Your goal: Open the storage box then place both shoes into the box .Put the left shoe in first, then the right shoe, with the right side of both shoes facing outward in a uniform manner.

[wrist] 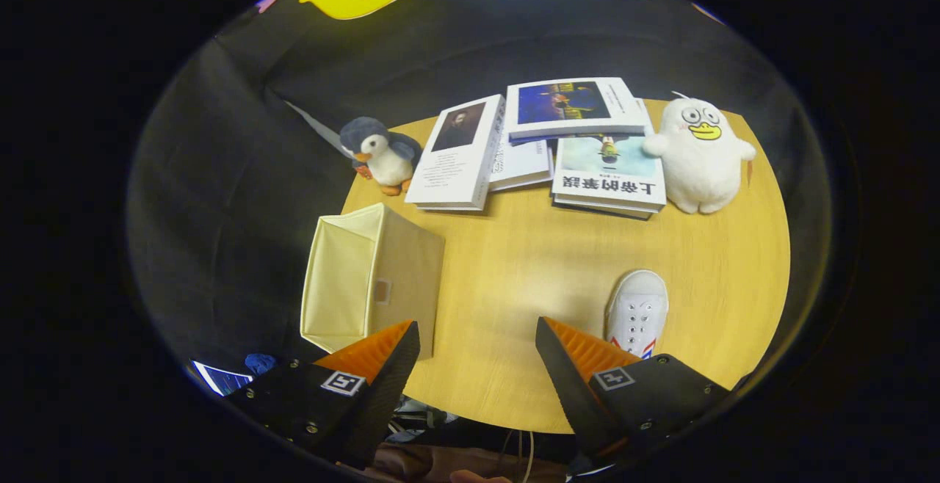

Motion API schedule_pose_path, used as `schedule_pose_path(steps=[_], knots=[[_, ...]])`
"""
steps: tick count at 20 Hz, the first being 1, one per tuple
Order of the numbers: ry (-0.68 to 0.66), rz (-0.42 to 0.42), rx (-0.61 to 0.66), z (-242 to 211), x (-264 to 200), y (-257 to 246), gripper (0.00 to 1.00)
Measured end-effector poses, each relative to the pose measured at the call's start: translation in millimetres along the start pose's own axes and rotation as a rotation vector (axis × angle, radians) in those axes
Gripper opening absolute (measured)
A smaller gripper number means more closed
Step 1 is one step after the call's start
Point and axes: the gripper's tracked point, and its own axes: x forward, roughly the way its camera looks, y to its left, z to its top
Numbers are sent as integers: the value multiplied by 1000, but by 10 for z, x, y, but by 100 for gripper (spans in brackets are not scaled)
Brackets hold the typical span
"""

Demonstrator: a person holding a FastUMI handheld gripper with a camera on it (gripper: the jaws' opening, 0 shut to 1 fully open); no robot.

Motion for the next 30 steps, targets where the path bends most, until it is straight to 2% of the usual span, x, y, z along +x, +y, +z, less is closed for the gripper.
schedule_pose_path(steps=[9, 23, 27, 28, 30], knots=[[6, -74, 142, -293, -72, -842, 97], [107, -201, 235, -948, 167, -1903, 97], [151, -215, 245, -1126, 320, -2054, 95], [159, -215, 249, -1161, 370, -2066, 89], [175, -216, 250, -1209, 435, -2102, 87]])
